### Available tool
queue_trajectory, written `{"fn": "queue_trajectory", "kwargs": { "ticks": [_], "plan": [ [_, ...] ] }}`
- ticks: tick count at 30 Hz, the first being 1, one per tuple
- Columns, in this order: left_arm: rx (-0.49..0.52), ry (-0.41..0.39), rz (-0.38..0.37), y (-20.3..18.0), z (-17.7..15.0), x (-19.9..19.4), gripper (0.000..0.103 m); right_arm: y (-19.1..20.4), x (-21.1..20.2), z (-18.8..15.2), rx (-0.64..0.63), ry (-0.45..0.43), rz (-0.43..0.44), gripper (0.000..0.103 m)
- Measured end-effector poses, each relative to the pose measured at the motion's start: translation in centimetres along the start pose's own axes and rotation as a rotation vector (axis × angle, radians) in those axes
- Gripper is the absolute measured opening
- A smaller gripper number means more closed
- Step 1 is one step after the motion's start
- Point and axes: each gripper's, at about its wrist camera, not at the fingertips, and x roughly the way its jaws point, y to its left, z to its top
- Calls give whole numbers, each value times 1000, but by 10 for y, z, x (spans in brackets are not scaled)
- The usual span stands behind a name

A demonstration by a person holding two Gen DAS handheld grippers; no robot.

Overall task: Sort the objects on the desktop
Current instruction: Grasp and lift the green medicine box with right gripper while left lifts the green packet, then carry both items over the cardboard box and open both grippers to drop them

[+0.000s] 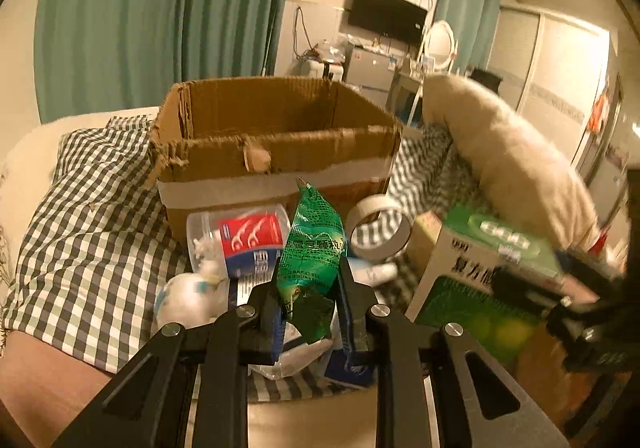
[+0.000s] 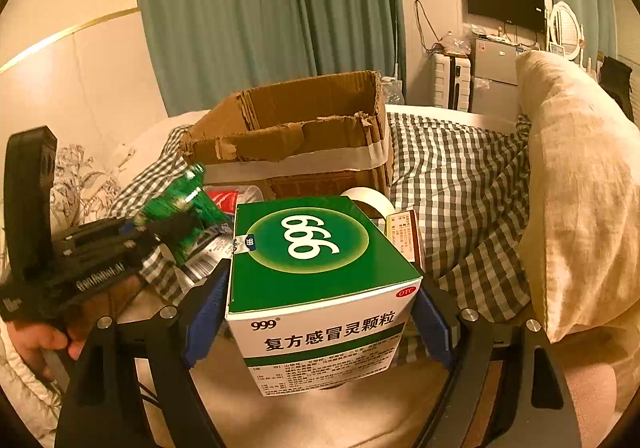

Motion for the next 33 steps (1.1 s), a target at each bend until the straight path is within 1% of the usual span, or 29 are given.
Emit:
{"fn": "queue_trajectory", "kwargs": {
  "ticks": [5,10,15,18,21,25,28,33],
  "plan": [
    [-33,-35,-5,9,16,-13,22,-5,-2,6,23,-3,21,83],
    [-42,-53,-8,14,32,-21,22,-4,-7,24,14,-28,42,83],
    [-23,-73,10,19,52,-24,22,4,-14,54,-39,-77,50,83],
    [-31,-76,0,26,67,-24,22,9,-16,79,-72,-110,65,83],
    [-12,-81,24,33,85,-20,22,14,-12,101,-100,-137,67,83],
    [-9,-94,29,44,109,-12,22,15,2,128,-103,-160,75,83],
    [-21,-93,35,51,124,1,22,14,21,146,-92,-172,81,83],
    [-52,-80,57,65,148,38,22,12,71,173,-51,-154,66,83]
  ]
}}
